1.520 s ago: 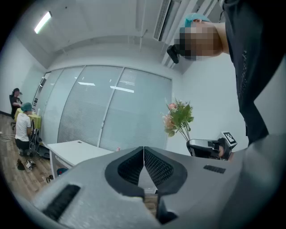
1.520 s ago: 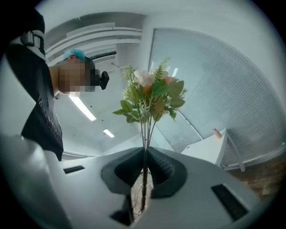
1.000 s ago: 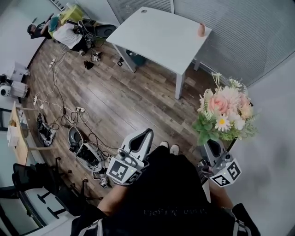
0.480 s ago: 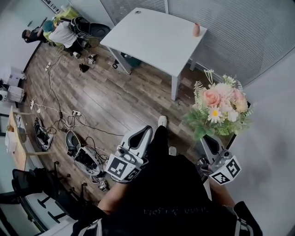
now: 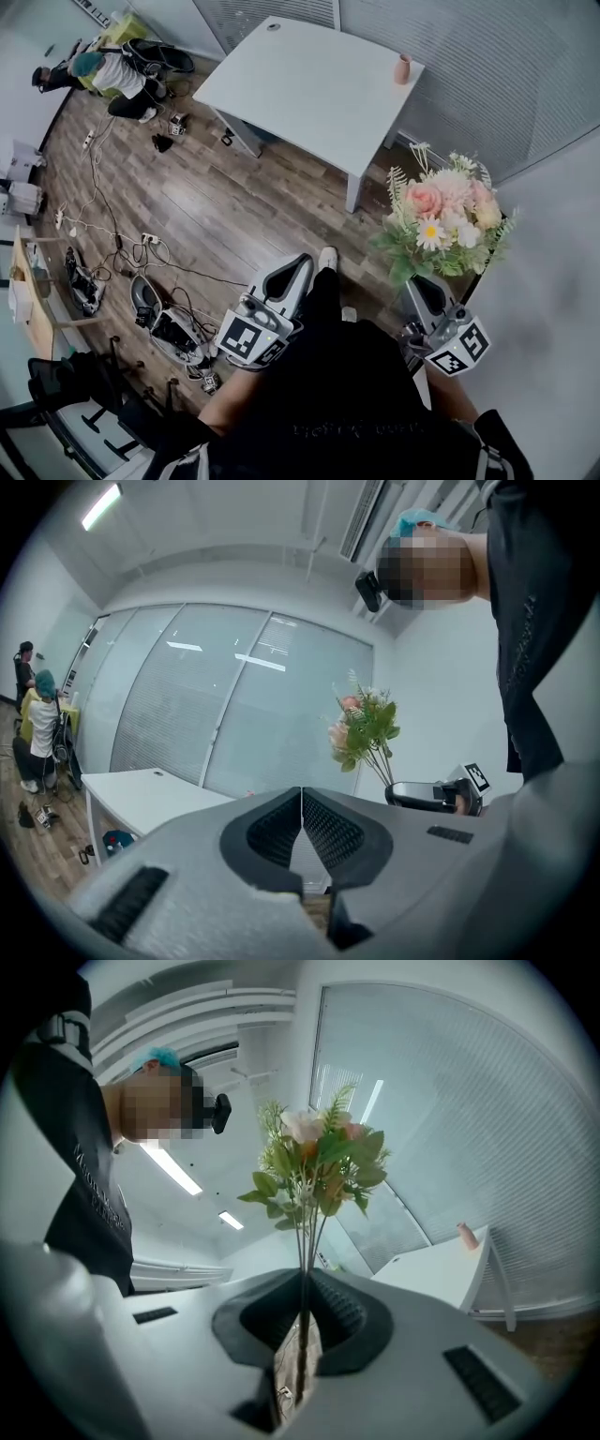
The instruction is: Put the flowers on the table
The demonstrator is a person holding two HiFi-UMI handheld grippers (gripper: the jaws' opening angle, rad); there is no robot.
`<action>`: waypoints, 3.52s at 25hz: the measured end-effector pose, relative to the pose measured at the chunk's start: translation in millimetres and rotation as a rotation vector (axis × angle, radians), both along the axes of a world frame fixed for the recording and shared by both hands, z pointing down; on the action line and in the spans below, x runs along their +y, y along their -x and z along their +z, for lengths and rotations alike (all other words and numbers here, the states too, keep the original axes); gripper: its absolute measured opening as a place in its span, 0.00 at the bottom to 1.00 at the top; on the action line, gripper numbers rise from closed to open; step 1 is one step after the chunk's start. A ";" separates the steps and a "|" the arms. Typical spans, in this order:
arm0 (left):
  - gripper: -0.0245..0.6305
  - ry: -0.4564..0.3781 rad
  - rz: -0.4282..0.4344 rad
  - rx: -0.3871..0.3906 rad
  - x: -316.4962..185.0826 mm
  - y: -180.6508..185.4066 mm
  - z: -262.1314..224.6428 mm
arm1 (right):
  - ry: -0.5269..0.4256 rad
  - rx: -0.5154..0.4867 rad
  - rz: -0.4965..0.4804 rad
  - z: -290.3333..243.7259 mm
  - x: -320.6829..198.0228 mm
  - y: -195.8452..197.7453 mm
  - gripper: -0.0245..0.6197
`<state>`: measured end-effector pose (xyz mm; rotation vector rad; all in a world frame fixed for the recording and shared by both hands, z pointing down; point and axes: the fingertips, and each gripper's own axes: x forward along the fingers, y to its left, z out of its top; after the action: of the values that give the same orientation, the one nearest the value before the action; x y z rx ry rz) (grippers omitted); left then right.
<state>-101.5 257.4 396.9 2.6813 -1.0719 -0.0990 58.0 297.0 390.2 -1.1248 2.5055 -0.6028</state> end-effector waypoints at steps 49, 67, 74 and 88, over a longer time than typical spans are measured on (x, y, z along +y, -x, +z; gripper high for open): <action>0.07 -0.007 0.094 0.043 -313.8 -44.1 -20.1 | 0.001 -0.049 -0.045 -18.9 -322.6 -21.1 0.11; 0.07 0.003 0.043 0.021 -325.0 -73.9 -37.3 | 0.023 -0.081 -0.168 -26.8 -342.0 -23.7 0.11; 0.07 0.022 0.019 0.007 -327.5 -88.8 -16.4 | 0.051 -0.071 -0.220 -4.7 -352.4 -33.1 0.11; 0.07 0.122 0.045 -0.033 -391.2 -92.0 40.9 | 0.221 0.018 -0.164 53.6 -432.1 -10.1 0.11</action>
<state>-9.5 -133.8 437.9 2.6040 -0.9925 0.0188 68.1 -135.1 443.9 -1.0056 2.6139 -0.9380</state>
